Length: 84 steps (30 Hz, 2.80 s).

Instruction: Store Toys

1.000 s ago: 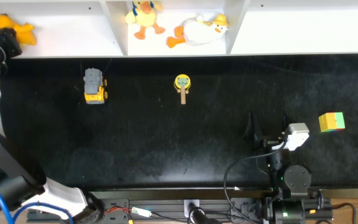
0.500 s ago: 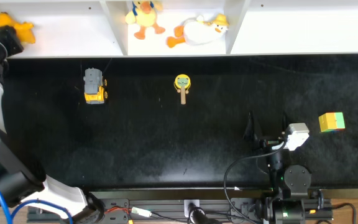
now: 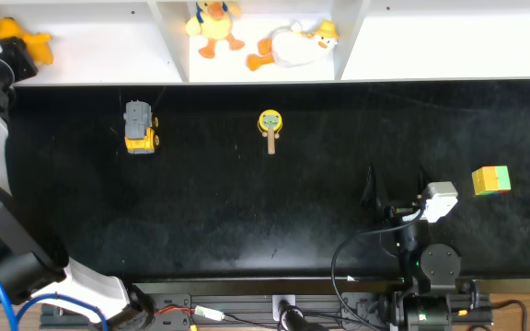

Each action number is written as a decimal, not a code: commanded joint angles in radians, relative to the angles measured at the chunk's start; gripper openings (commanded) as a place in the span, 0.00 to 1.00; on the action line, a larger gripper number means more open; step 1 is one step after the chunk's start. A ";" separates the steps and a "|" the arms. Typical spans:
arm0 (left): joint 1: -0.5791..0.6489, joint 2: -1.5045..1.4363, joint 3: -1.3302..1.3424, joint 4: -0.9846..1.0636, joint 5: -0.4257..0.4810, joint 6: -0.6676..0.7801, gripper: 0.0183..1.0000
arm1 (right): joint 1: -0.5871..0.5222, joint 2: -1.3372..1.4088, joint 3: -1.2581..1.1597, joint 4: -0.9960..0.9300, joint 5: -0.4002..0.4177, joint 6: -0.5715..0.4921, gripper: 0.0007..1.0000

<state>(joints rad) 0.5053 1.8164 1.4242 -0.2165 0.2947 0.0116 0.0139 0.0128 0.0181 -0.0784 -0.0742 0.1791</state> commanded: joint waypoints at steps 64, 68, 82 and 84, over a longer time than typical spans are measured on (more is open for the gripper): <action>-0.119 -0.653 -0.141 -0.728 -0.030 0.165 1.00 | 0.005 -0.008 -0.013 0.005 -0.003 -0.003 0.99; -0.217 -0.728 -0.277 -0.697 -0.109 0.134 1.00 | 0.005 -0.008 -0.013 0.005 -0.003 -0.003 1.00; -0.383 -0.564 -0.524 -0.432 -0.181 0.058 1.00 | 0.005 -0.008 -0.013 0.005 -0.003 -0.003 0.99; -0.383 -0.517 -0.524 -0.402 -0.180 0.058 1.00 | 0.005 -0.008 -0.013 0.005 -0.003 -0.003 0.99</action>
<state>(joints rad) 0.1303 1.2518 0.9150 -0.6403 0.1261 0.0990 0.0139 0.0128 0.0181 -0.0792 -0.0742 0.1787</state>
